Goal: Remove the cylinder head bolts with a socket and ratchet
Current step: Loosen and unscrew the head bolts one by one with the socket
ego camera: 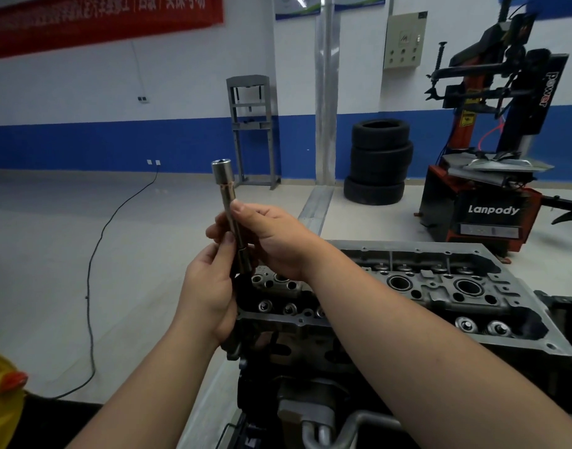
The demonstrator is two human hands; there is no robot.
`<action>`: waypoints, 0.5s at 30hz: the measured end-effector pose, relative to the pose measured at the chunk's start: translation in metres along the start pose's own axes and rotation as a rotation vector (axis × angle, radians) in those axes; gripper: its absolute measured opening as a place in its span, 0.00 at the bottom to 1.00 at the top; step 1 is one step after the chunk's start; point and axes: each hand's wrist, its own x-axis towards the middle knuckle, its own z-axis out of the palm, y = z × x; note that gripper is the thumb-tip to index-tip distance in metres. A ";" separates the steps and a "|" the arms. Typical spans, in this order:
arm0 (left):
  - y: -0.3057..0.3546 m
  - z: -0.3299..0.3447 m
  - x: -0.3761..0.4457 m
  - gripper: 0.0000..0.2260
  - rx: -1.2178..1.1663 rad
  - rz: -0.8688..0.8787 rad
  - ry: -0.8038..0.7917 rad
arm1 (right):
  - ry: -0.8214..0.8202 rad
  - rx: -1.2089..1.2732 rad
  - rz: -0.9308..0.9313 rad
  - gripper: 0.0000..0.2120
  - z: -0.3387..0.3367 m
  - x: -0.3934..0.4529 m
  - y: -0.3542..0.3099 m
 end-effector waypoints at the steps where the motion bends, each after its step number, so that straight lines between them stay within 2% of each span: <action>1: 0.000 0.000 0.000 0.15 -0.016 0.004 0.002 | -0.004 0.014 0.018 0.15 0.000 -0.001 -0.001; 3: 0.000 0.001 0.000 0.15 -0.011 0.017 -0.004 | -0.001 0.030 0.037 0.15 0.001 0.000 -0.001; 8: -0.002 0.001 0.000 0.15 0.058 0.066 -0.004 | 0.044 0.015 -0.027 0.05 0.001 0.000 0.001; 12: -0.002 0.001 0.001 0.16 0.190 0.034 -0.040 | 0.075 0.019 -0.070 0.06 0.001 0.001 0.002; 15: -0.001 0.002 -0.001 0.19 0.258 0.019 -0.085 | 0.075 -0.067 -0.044 0.13 0.001 0.001 0.000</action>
